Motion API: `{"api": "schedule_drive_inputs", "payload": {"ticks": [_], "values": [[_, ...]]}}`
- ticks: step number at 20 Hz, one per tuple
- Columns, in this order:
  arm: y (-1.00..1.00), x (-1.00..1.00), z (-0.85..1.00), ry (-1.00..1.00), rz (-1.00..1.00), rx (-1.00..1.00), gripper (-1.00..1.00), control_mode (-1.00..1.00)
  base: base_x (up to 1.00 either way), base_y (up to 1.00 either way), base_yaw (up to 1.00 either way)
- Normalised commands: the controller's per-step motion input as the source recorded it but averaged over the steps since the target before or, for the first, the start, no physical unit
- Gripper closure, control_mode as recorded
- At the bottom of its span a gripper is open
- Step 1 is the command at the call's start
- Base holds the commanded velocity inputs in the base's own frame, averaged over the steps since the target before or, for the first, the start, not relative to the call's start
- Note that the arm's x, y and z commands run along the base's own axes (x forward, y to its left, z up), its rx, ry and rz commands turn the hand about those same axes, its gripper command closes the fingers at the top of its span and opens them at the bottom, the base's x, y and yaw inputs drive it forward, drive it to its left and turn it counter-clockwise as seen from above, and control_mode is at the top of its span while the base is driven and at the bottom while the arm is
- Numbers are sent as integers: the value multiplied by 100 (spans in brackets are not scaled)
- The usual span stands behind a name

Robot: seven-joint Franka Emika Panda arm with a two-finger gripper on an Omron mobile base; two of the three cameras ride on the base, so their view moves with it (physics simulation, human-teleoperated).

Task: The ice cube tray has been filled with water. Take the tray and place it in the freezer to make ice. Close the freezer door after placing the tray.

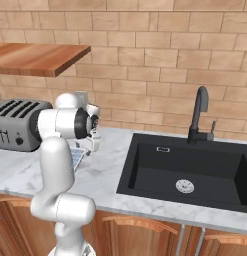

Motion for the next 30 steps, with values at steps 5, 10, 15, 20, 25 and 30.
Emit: {"api": "schedule_drive_inputs", "payload": {"ticks": [5,10,15,20,25,30], "values": [[15,-54,-21,0,0,0,-100,-100,0,0,0],[15,-53,-20,0,0,0,-100,-100,0,0,0],[14,-55,-20,0,0,0,-100,-100,0,0,0],[16,-55,-16,0,0,0,-100,-100,0,0,0],[17,-55,-14,0,0,0,-100,-100,0,0,0],[15,-54,-12,0,0,0,-100,-100,0,0,0]]}}
